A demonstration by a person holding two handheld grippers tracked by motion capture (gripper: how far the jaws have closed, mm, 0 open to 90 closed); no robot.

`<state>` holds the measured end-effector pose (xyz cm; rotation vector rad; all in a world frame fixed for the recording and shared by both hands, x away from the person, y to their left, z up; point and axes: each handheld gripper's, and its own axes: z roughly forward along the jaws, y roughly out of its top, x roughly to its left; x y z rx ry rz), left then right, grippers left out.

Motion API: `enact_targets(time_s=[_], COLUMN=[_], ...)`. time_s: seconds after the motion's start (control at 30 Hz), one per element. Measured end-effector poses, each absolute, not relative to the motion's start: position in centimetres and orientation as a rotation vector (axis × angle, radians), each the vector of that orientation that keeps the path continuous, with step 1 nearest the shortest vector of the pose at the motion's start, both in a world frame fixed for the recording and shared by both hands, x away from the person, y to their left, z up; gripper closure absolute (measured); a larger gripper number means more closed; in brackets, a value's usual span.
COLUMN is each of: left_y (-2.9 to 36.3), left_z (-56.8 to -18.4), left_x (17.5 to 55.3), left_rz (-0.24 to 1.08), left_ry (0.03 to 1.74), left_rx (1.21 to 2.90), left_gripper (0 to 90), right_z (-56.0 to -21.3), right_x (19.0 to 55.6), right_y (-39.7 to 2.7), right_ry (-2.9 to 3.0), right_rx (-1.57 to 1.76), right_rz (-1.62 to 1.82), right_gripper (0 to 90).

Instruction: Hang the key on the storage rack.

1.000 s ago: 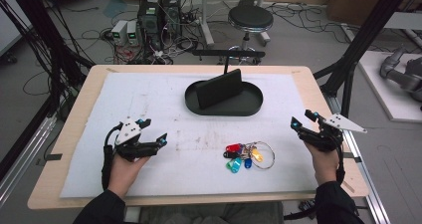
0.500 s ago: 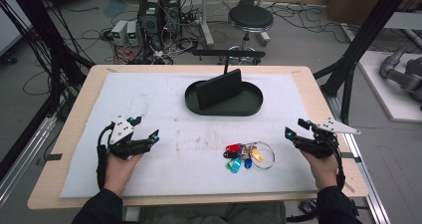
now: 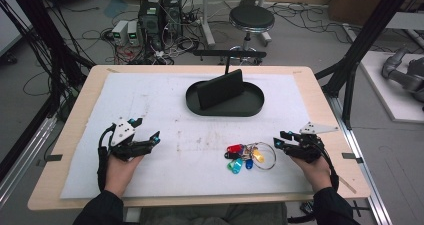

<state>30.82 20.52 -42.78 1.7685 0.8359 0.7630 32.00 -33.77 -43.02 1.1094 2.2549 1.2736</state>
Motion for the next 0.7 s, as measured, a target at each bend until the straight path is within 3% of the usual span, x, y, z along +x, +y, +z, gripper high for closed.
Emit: enact_targets(time_s=[0.7], left_y=[20.3], left_z=[-43.2], left_x=[30.8], left_rz=[0.755], left_ry=[0.837], left_rx=[1.784], left_gripper=[23.6], right_z=[-45.3], right_x=[33.1], right_y=[-31.8], right_ry=[2.47], right_rx=[1.135], right_rz=[1.134], right_gripper=[70.6])
